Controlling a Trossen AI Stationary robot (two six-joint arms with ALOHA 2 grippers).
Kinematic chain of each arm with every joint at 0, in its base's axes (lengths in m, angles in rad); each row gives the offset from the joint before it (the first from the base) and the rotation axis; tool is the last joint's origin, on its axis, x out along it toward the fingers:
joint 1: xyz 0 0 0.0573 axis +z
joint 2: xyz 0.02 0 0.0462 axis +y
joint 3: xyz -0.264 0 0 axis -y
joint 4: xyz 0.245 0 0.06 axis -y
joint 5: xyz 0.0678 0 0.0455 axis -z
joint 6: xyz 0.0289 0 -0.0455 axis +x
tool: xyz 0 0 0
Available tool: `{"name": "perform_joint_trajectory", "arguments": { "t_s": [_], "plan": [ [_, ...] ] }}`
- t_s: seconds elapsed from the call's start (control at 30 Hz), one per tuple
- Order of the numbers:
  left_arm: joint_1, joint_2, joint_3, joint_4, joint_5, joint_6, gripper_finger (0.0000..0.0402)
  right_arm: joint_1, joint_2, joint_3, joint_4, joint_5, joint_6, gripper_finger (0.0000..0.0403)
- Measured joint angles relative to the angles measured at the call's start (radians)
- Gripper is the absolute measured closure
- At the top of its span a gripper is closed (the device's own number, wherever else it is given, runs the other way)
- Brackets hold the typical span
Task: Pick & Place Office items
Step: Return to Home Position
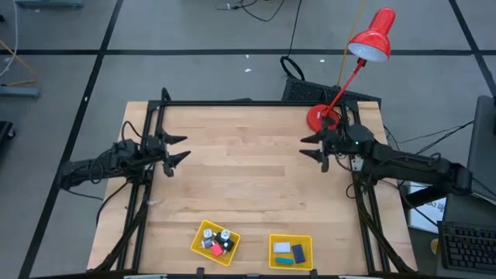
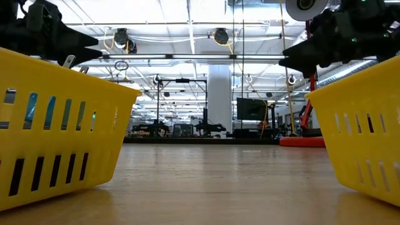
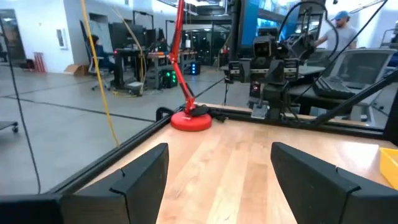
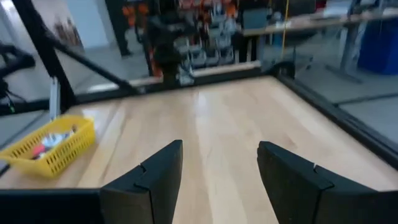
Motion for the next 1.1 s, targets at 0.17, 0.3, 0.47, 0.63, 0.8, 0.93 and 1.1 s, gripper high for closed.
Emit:
{"name": "perform_joint_trajectory", "arguments": {
  "t_s": [0.17, 0.3, 0.47, 0.63, 0.8, 0.93, 1.1],
  "plan": [
    [0.027, 0.0, 0.0, 0.001, 0.046, -0.034, 0.0119, -0.015, -0.122, -0.133, 0.131, 0.056, 0.081, 0.0206],
    [0.033, 0.0, 0.0, 0.002, 0.048, -0.039, 0.0127, -0.011, -0.199, -0.21, 0.183, 0.064, 0.129, 0.0206],
    [0.033, 0.0, 0.0, 0.0, 0.047, -0.01, 0.013, 0.079, -0.207, -0.232, 0.202, 0.063, 0.161, 0.0206],
    [0.033, 0.0, 0.0, 0.001, 0.047, 0.046, 0.0121, 0.263, -0.18, -0.233, 0.246, 0.138, 0.132, 0.0206],
    [0.033, 0.0, 0.0, 0.001, 0.046, 0.062, 0.0112, 0.412, -0.188, -0.234, 0.218, 0.286, 0.064, 0.0206],
    [0.033, 0.0, 0.0, 0.001, 0.046, 0.048, 0.011, 0.436, -0.276, -0.235, 0.096, 0.347, 0.043, 0.0206],
    [0.033, 0.0, 0.001, 0.001, 0.046, 0.047, 0.0118, 0.432, -0.441, -0.235, -0.026, 0.352, 0.038, 0.0206]
  ]
}}
